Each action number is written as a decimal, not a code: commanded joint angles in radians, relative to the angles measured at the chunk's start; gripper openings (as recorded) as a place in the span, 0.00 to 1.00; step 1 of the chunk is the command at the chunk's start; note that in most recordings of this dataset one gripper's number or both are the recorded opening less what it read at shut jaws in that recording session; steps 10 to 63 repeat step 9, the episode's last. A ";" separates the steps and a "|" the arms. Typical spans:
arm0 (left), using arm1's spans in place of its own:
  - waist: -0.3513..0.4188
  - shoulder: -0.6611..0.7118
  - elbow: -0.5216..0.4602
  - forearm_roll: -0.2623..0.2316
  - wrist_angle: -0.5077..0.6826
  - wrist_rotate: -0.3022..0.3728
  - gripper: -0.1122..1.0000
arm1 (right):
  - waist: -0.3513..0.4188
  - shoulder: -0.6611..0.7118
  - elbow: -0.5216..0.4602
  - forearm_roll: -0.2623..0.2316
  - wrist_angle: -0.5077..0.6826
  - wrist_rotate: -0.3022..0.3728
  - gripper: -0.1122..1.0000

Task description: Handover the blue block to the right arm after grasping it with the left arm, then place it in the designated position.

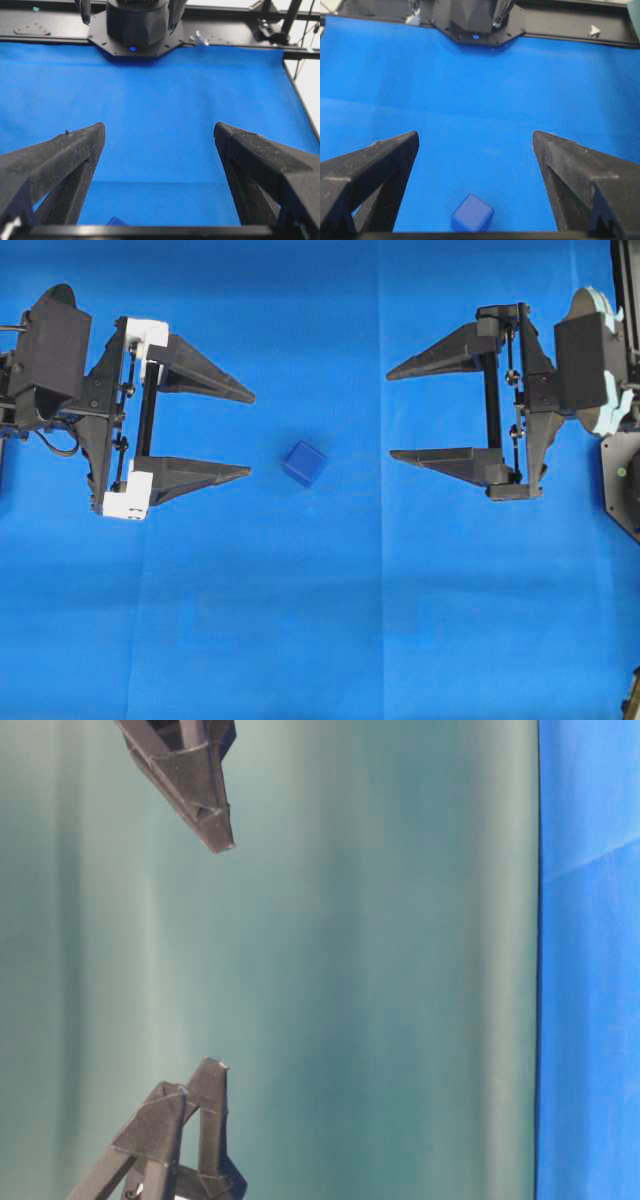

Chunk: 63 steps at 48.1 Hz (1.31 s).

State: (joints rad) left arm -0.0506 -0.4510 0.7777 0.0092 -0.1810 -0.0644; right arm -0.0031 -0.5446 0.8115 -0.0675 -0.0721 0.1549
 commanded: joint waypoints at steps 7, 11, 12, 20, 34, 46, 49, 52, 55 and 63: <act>-0.002 -0.011 -0.015 0.002 -0.006 0.000 0.94 | 0.000 -0.023 0.029 -0.002 -0.075 0.000 0.87; -0.002 -0.012 -0.015 0.002 -0.006 0.002 0.94 | 0.000 -0.025 0.035 -0.002 -0.083 -0.002 0.87; -0.002 -0.012 -0.015 0.002 -0.006 0.002 0.94 | 0.000 -0.025 0.035 -0.002 -0.083 -0.002 0.87; -0.002 -0.012 -0.015 0.002 -0.006 0.002 0.94 | 0.000 -0.025 0.035 -0.002 -0.083 -0.002 0.87; -0.002 -0.012 -0.015 0.002 -0.006 0.002 0.94 | 0.000 -0.025 0.035 -0.002 -0.083 -0.002 0.87; -0.002 -0.012 -0.015 0.002 -0.006 0.002 0.94 | 0.000 -0.025 0.035 -0.002 -0.083 -0.002 0.87; -0.002 -0.012 -0.015 0.002 -0.006 0.002 0.94 | 0.000 -0.025 0.035 -0.002 -0.083 -0.002 0.87; -0.002 -0.012 -0.015 0.002 -0.006 0.002 0.94 | 0.000 -0.025 0.035 -0.002 -0.083 -0.002 0.87; -0.002 -0.012 -0.015 0.002 -0.006 0.002 0.94 | 0.000 -0.025 0.035 -0.002 -0.083 -0.002 0.87; -0.002 -0.012 -0.015 0.002 -0.006 0.002 0.94 | 0.000 -0.025 0.035 -0.002 -0.083 -0.002 0.87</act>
